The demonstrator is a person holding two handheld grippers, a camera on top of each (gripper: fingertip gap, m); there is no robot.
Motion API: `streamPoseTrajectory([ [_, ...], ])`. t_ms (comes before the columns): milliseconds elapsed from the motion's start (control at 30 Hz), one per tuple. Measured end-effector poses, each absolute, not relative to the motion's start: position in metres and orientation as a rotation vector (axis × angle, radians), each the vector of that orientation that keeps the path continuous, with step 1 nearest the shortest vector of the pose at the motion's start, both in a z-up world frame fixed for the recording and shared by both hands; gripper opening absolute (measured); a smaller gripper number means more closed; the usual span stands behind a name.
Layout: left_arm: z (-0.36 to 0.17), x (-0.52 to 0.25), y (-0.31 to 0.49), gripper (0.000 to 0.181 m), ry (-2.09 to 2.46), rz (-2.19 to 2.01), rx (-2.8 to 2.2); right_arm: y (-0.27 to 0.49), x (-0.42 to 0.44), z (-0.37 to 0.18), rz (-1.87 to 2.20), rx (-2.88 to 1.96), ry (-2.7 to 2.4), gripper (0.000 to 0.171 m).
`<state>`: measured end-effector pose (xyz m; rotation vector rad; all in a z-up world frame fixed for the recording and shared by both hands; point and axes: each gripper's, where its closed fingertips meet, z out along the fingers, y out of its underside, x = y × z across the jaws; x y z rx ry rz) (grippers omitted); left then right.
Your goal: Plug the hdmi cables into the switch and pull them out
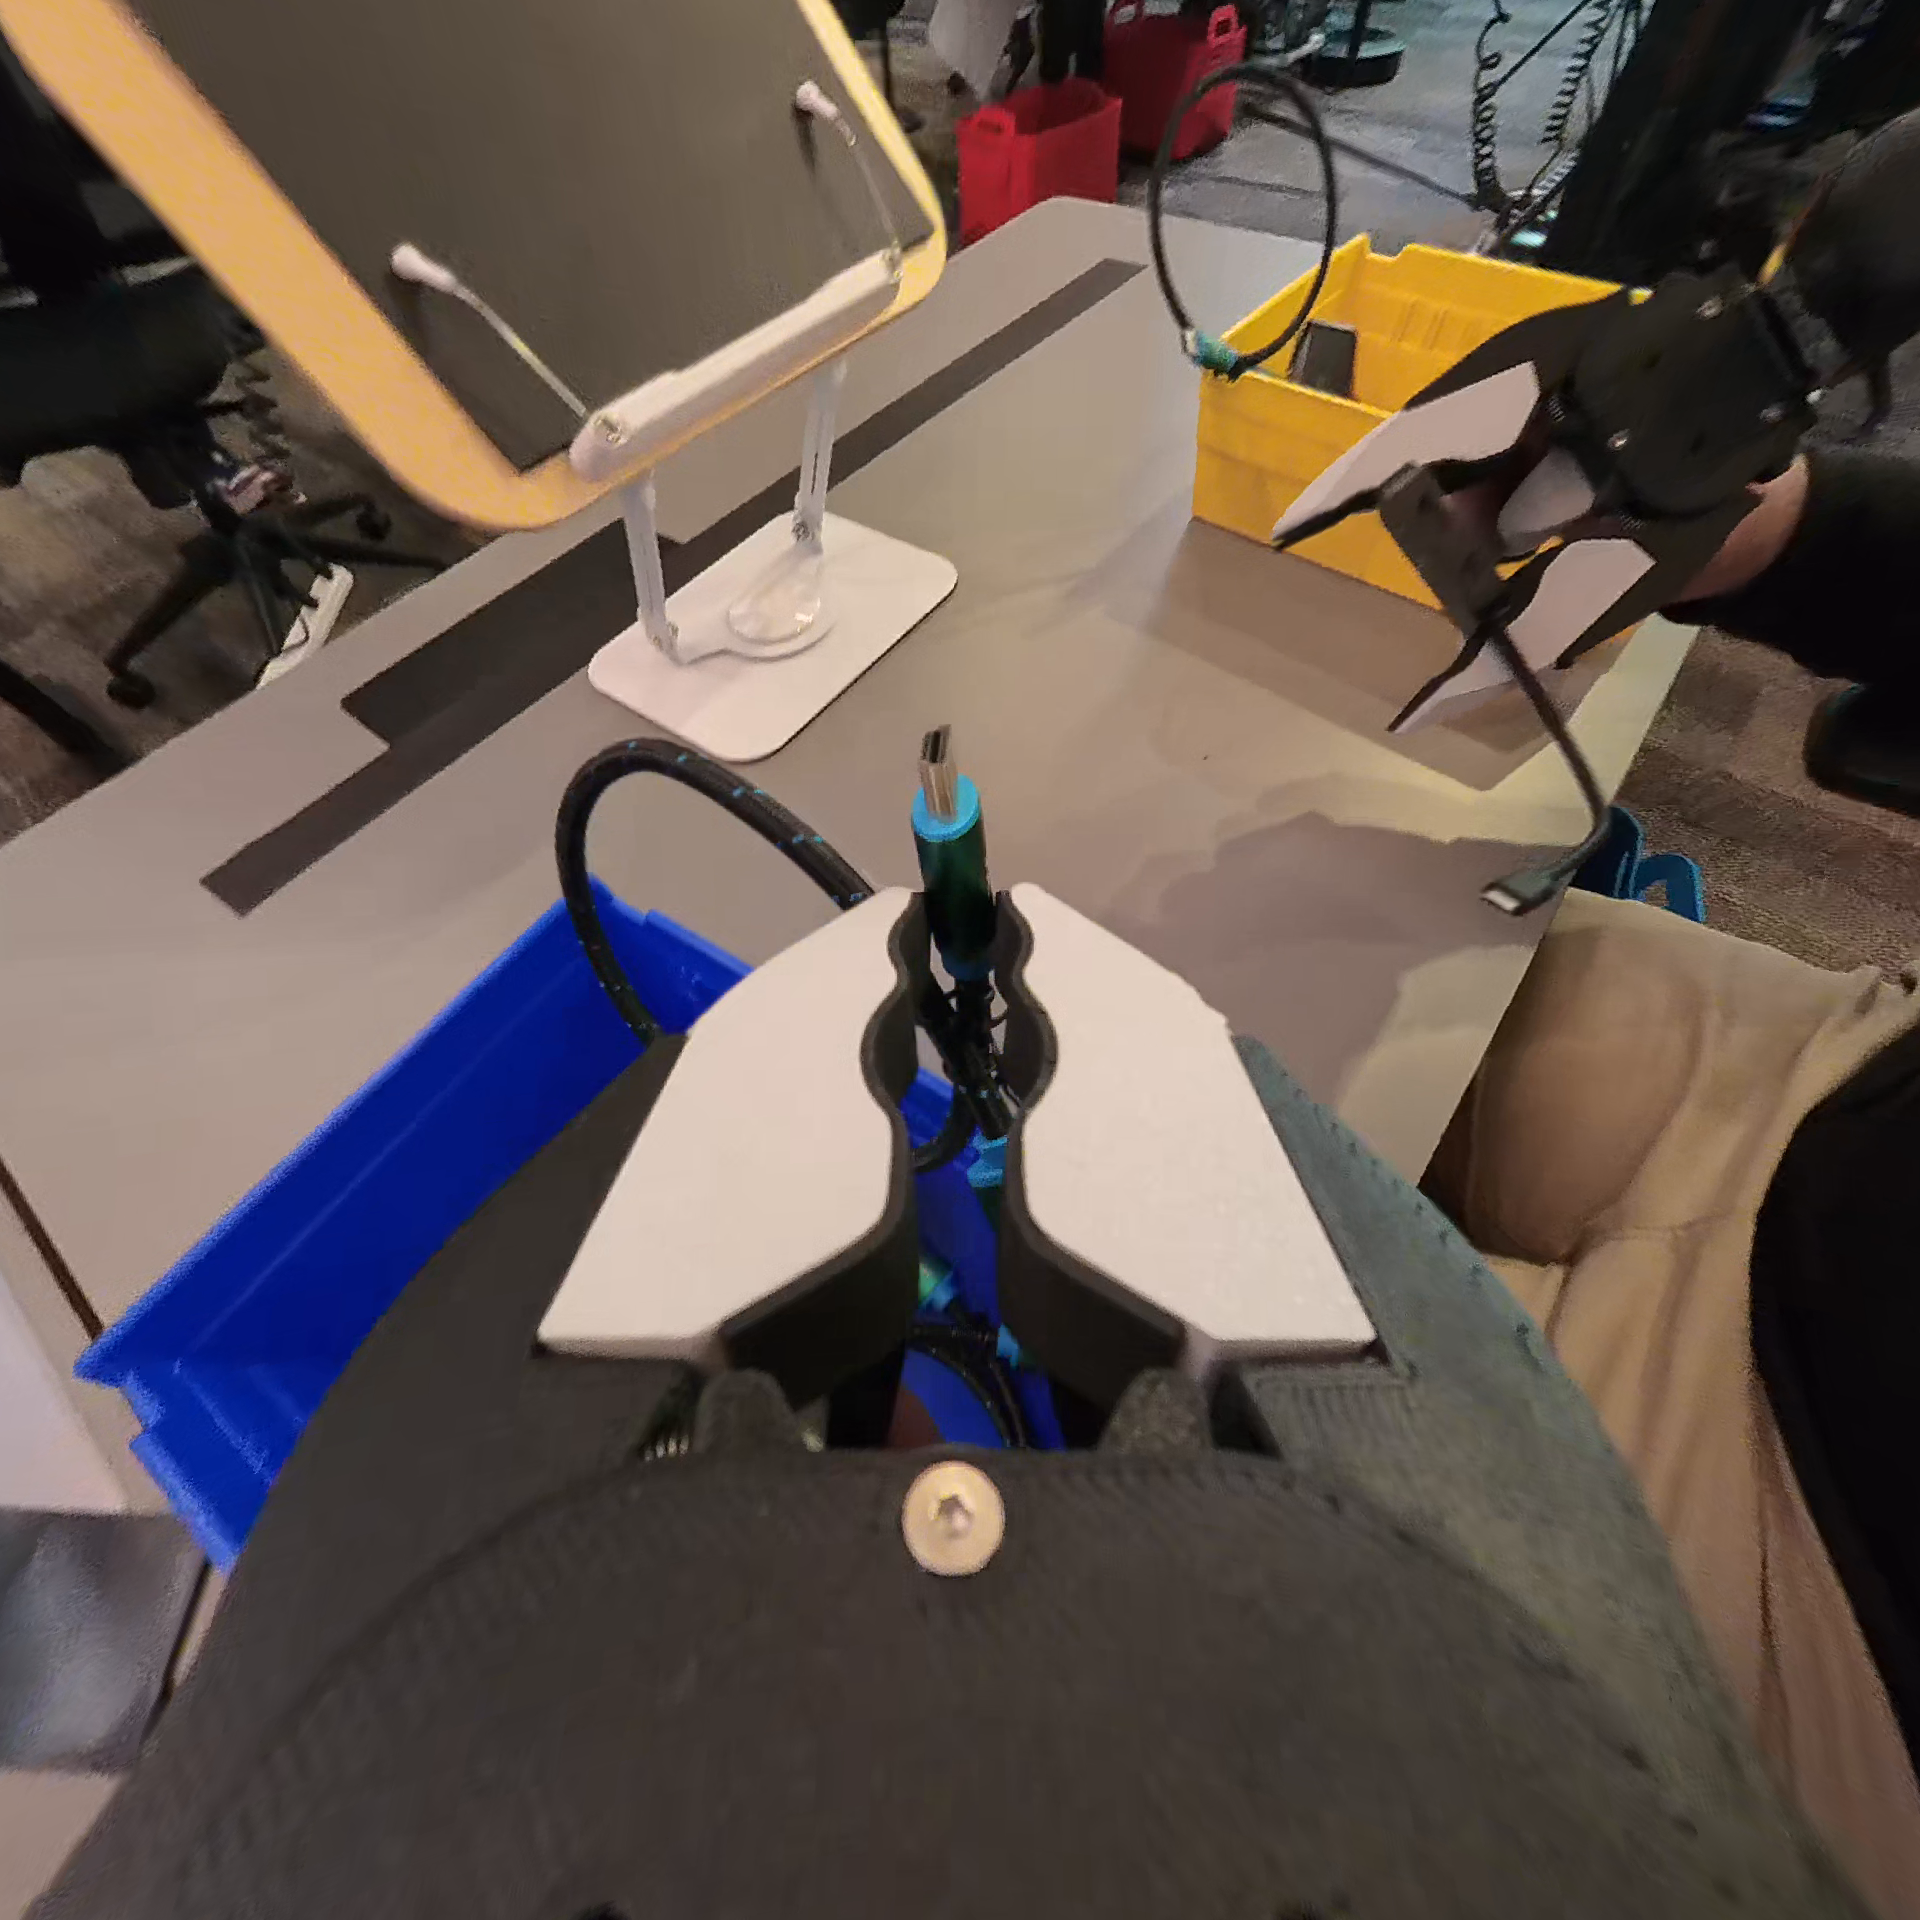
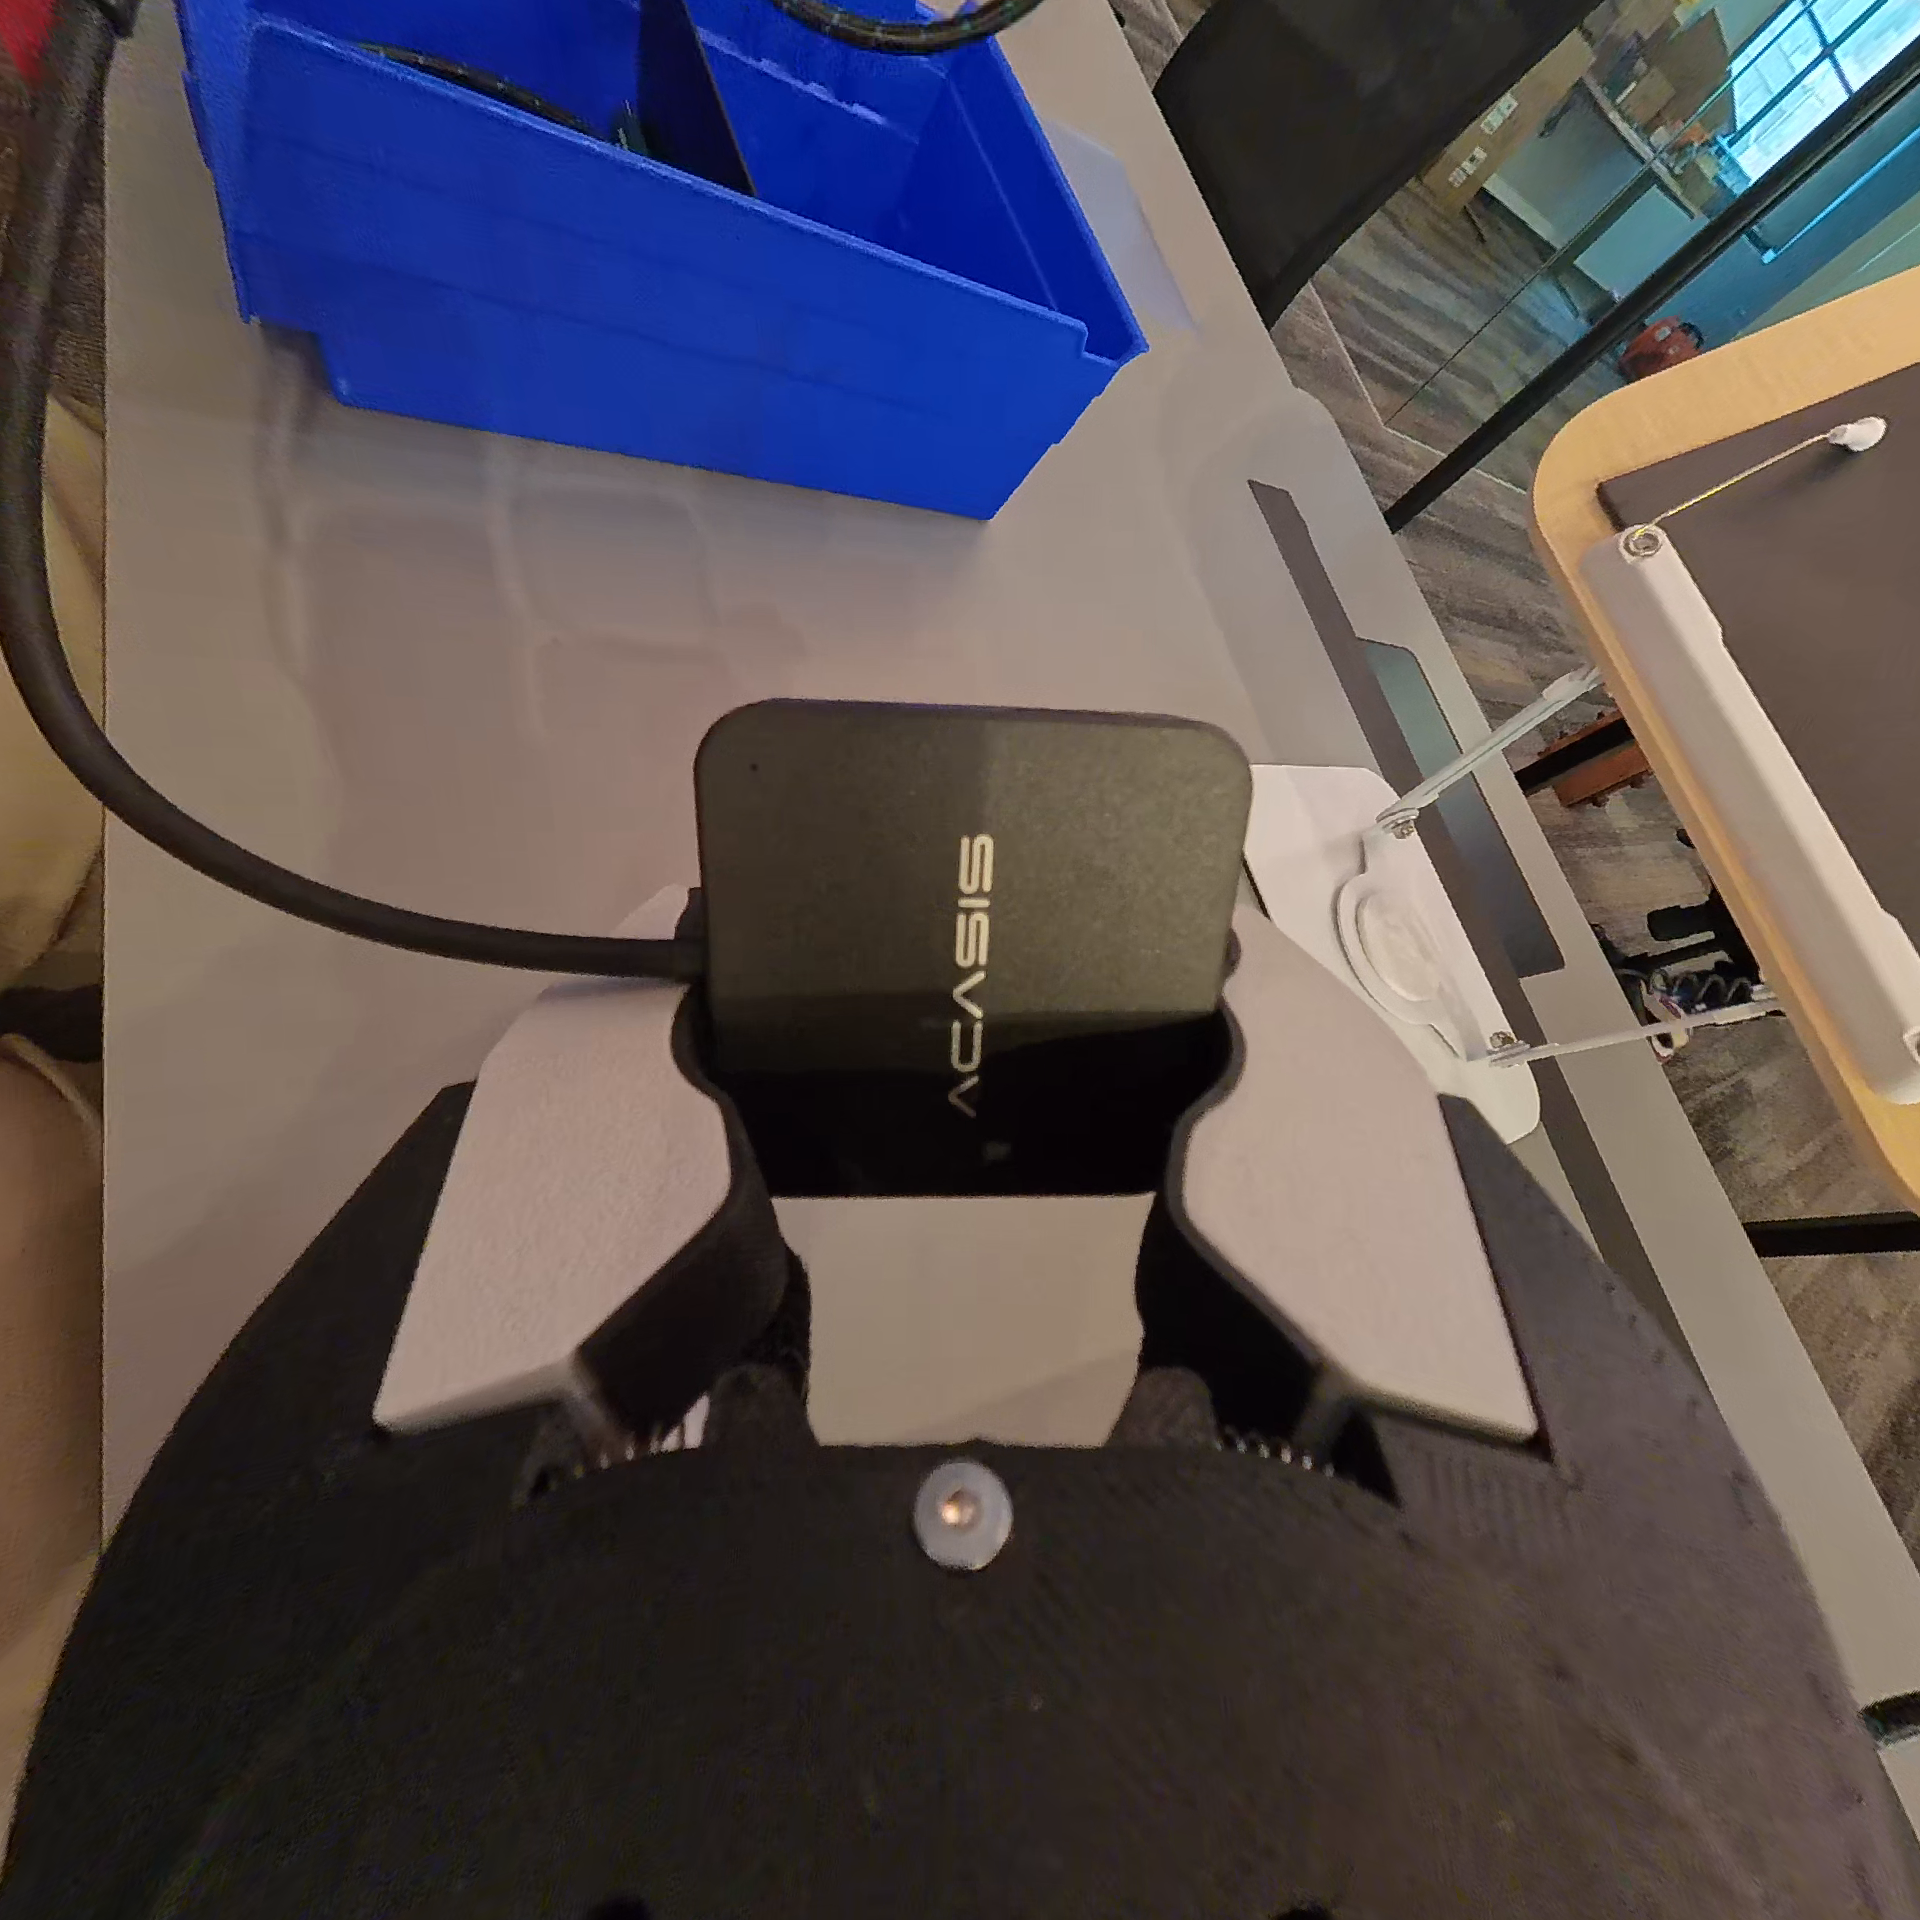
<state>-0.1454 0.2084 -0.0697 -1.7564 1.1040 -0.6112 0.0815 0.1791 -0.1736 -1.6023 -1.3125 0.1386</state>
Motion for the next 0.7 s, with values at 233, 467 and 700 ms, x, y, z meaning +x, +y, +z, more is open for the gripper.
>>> streamPoseTrajectory([
  [233, -0.054, -0.089, 0.196, 0.011, 1.268, -0.692, -1.680, 0.179, 0.084, -0.171, 0.129, -1.597, -1.308, 0.086],
  [467, -0.081, -0.037, 0.193, 0.011, 1.439, -0.774, -1.699, 0.180, 0.089, -0.174, 0.064, -1.600, -1.334, 0.086],
  [700, -0.134, -0.003, 0.184, 0.011, 1.709, -0.861, -1.797, 0.182, 0.095, -0.179, 0.034, -1.611, -1.350, 0.086],
])
